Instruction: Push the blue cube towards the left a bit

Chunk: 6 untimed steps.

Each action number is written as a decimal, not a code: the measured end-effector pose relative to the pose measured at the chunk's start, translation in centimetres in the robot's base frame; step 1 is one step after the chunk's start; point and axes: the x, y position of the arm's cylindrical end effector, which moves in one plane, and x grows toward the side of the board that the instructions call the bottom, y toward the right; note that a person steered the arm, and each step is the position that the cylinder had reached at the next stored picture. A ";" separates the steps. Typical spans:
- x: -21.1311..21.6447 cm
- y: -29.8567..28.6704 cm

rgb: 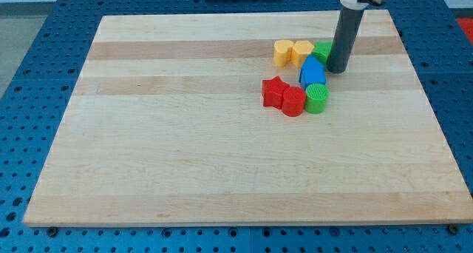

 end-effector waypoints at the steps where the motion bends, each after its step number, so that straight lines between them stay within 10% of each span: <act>1: 0.1 0.0; 6: 5.5 -2.3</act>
